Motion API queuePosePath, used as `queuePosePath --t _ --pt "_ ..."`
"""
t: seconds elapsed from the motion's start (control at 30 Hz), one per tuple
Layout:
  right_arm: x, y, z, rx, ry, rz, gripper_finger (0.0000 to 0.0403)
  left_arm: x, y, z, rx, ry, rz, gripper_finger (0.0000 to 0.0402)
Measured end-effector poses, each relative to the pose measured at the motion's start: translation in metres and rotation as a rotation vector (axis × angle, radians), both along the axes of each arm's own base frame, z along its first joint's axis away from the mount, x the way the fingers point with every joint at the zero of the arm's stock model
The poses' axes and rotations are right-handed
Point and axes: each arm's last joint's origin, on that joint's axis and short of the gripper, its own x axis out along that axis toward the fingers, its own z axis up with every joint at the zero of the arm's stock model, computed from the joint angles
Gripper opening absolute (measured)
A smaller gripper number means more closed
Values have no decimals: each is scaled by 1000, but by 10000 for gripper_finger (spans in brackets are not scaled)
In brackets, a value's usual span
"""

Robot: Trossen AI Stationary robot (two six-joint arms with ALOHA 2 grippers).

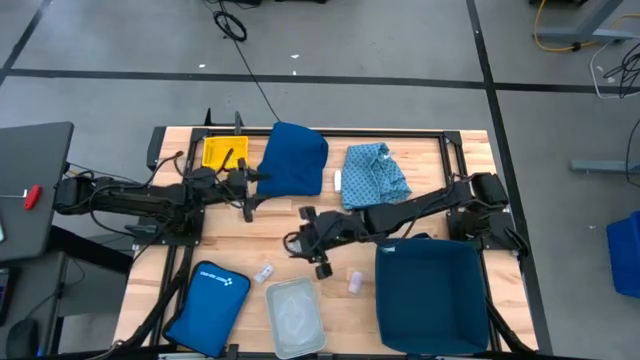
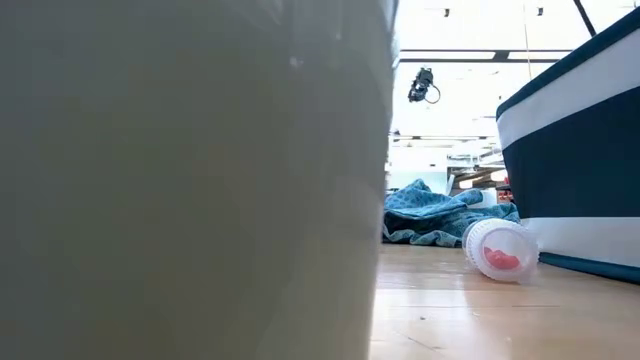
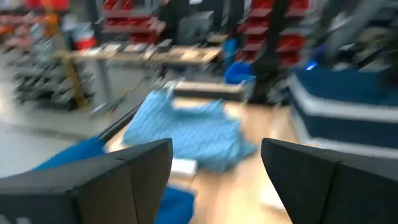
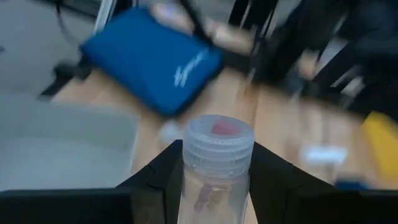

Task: Pick & place medical supplies in basket/bin
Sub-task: Put the top right white pill bottle into the yellow bin

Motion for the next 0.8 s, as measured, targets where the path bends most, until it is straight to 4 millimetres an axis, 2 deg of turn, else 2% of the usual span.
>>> queuePosePath --t 0.17,0.37,0.6,0.8 --pt "9 -18 10 -38 -142 9 141 -3 -5 7 32 -126 -149 250" --pt "16 -49 19 -50 -236 -42 141 -4 -10 12 60 -170 -324 250" --pt "18 -82 22 -59 -266 -126 141 -4 -10 11 50 -163 -329 250" --pt "19 -99 25 -52 -302 -148 141 -4 -10 10 31 -157 -319 251"
